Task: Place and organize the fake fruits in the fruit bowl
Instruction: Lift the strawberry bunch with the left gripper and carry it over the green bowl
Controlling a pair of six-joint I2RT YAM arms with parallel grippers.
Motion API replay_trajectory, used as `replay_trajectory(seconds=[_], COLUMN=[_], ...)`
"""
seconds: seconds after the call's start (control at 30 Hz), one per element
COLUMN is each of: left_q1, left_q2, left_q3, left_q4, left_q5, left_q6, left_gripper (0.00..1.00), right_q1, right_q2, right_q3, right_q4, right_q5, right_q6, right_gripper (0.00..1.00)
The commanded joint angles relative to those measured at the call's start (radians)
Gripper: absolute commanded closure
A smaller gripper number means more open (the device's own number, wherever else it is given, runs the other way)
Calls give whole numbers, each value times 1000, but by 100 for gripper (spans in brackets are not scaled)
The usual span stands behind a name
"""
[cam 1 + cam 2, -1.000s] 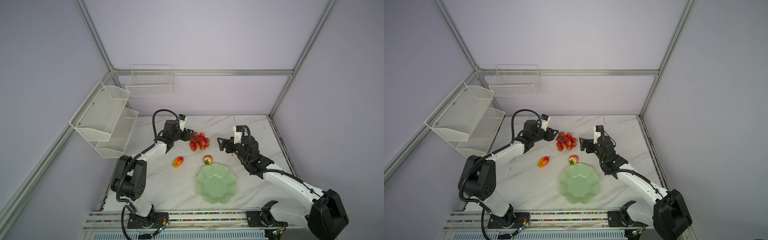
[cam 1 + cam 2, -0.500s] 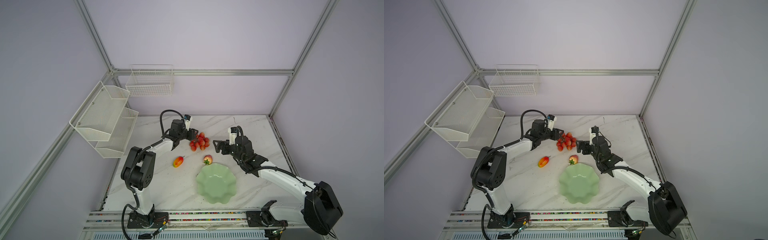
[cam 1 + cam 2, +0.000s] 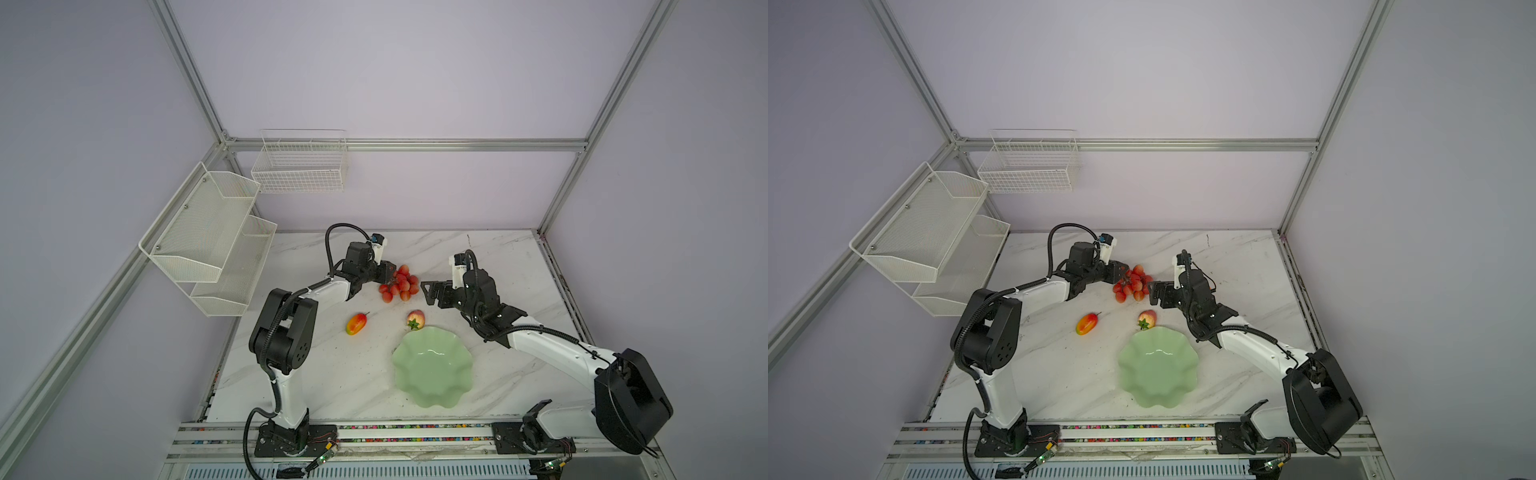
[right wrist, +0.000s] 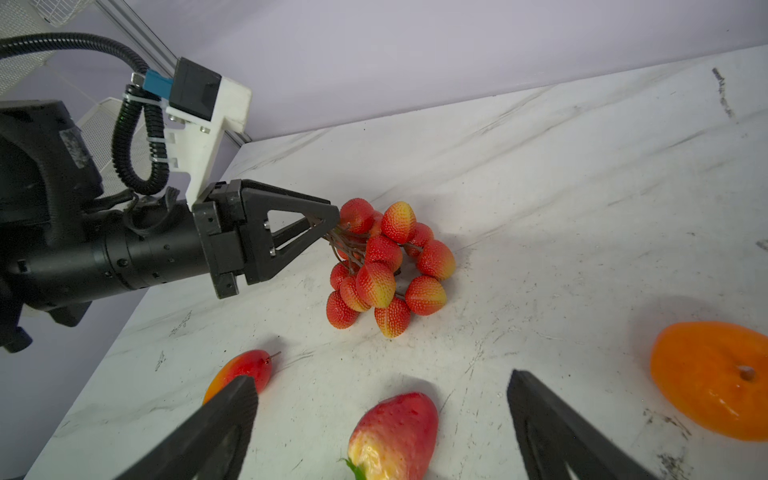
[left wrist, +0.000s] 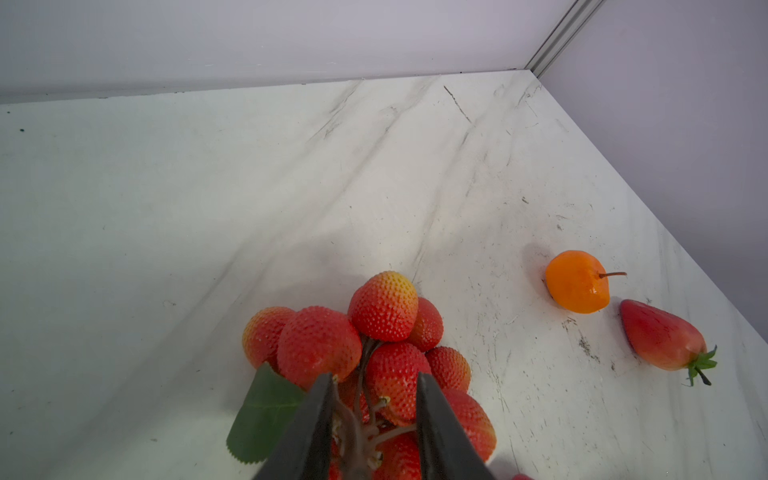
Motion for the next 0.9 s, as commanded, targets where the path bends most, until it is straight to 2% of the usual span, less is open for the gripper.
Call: replay_trajectory(seconds=[0.0,0.23,0.4,0.57,0.87], left_q1=[-4,-3,-3,-1,-19], left_q2=[17,23,11,-46,-263], left_q3=[96,105,124,140,80], left_q4=[3,2,9,2,-35], left_q5=[20,26,16,-60,-100], left_q6=[-1,7,20,72,56], left_gripper=[71,99,100,100,100], right_q1=[4,5,5,5,4], right_q2=[-8,-10,-31,-68,-263], right_q3=[5,3,0,-11,-75], right_q4=[19,15,7,1,-129], right_q5=[4,1,11,21,48], right_q6=[3,9,6,15,48], right_gripper=[3,3,3,3,3])
